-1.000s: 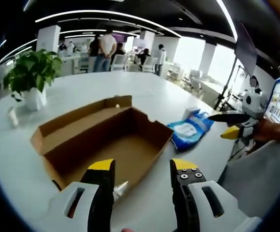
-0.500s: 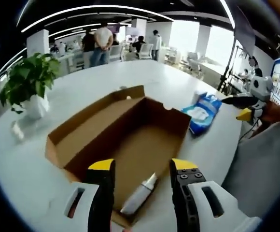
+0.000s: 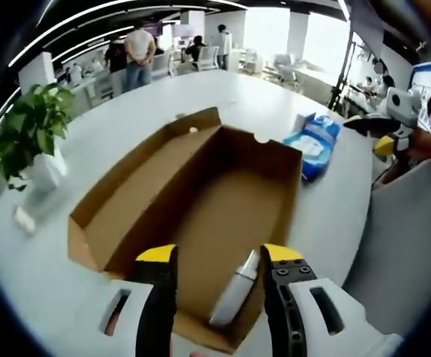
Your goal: Operate the shoe box by opening the lid, removing the specified soft item, and placing it in the target area until the item is outside and the box remains undamaged.
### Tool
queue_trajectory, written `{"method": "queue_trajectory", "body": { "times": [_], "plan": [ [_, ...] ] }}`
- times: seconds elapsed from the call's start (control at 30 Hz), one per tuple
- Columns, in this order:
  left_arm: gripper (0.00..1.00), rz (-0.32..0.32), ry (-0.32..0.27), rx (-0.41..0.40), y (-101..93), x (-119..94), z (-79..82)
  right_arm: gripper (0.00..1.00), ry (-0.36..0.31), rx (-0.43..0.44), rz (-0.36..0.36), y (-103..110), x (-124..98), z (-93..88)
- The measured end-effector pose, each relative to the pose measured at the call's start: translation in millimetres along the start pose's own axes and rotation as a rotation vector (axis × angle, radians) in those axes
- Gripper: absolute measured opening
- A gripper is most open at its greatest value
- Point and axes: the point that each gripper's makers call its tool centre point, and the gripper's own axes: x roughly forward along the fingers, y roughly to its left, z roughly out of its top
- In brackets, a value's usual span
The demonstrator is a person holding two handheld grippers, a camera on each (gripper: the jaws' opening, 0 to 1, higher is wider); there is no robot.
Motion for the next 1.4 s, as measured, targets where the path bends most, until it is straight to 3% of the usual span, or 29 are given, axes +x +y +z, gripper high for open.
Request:
{"method": "queue_trajectory", "body": {
  "times": [0.5, 0.9, 1.4],
  "plan": [
    [0.46, -0.041, 0.093, 0.023, 10.3, 17.2, -23.6, 0.64, 0.005, 0.003, -0.006, -1.4, -1.6, -2.2],
    [0.47, -0.101, 0.191, 0.139, 4.8, 32.9, -44.6, 0.65, 0.014, 0.006, -0.013, -4.1, -1.8, -5.4],
    [0.44, -0.174, 0.26, 0.235, -4.5, 48.0, -54.6, 0.64, 0.03, 0.007, -0.017, -4.5, -1.8, -10.0]
  ]
}}
